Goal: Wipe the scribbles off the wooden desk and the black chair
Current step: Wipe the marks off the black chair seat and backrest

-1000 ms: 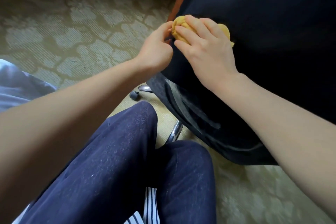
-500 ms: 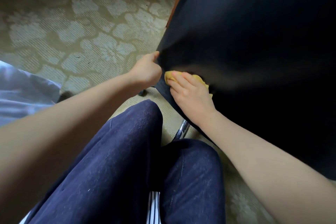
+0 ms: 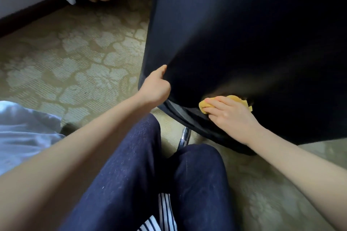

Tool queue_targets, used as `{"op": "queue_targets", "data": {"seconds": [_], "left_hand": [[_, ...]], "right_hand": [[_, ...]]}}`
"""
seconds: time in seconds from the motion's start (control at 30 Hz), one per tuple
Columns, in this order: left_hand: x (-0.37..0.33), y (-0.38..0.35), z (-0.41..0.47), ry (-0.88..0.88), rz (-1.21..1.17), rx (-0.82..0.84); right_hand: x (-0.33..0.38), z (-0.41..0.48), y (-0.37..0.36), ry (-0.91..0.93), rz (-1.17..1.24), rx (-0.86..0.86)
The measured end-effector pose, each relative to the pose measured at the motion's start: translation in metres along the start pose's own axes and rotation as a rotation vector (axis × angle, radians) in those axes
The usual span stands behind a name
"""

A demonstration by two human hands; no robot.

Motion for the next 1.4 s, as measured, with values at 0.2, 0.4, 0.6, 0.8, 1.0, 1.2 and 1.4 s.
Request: {"op": "queue_targets", "data": {"seconds": [0.2,0.4,0.6,0.8,1.0,1.2,1.4], "left_hand": [[-0.067,-0.04,-0.045,-0.155,-0.025,0.15],[-0.108,-0.068,-0.063,-0.148,-0.022,0.212],[-0.108,-0.076,-0.054,-0.088,-0.086,0.241],[-0.093,-0.062,-0.037,-0.155,-0.111,0.266],[-0.086,-0.047,-0.089,-0.334,0.015,-0.009],[-0.047,-0.112,-0.187,-0.399,0.094,0.514],[-0.045,-0.064,-0.157,-0.303,-0.148,0.202]], "right_hand": [[-0.037,-0.052,0.086,-0.439,0.218,-0.33],[-0.044,-0.119,0.133,-1.126,0.894,-0.579],[-0.003,-0.158,0.116,-1.448,1.589,-0.928],[0.037,-0.167,0.07,-1.791,2.092,-1.133],[0.064,-0.163,0.06,-1.867,2.133,-1.159],[0.067,-0.134,0.067,-1.647,2.213,-1.106],[0.061,-0.135,0.076,-1.59,1.986,-0.918]]}}
Point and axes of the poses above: each hand's wrist, its own z-axis towards the middle knuckle, its own y-axis out of the back of the hand, x = y × z, the point moved 8 cm from there along z, towards the middle knuckle, and after that the axes turned 5 degrees about -x, right-handed, at the moved point
